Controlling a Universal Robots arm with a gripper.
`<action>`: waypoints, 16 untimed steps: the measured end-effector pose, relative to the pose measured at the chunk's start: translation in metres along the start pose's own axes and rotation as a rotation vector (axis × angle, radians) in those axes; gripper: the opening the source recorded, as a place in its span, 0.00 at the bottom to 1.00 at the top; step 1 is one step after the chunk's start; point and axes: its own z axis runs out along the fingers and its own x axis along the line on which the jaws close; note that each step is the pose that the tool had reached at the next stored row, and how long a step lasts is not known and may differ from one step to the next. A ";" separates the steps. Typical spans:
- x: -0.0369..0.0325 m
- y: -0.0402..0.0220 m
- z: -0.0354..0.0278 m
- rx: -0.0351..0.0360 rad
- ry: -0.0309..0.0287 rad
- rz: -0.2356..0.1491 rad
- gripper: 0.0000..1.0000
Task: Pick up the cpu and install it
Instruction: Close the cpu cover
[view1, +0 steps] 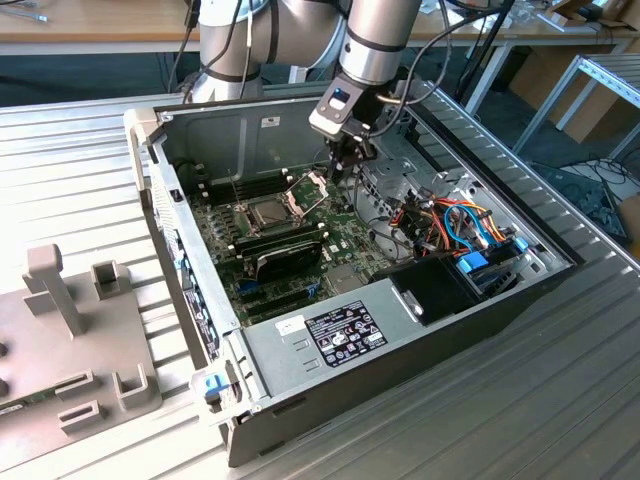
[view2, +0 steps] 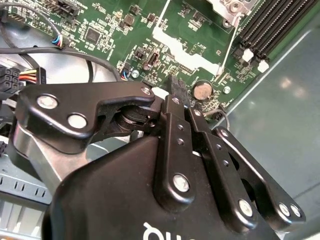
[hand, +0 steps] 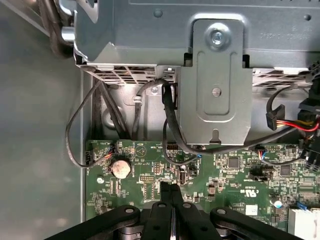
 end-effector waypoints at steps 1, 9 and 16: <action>0.0000 0.0000 0.0010 0.0000 -0.0002 0.000 0.11; 0.0000 -0.0013 0.0066 0.0000 -0.0002 0.000 0.11; 0.0005 -0.0053 0.0083 -0.0003 -0.0002 0.000 0.11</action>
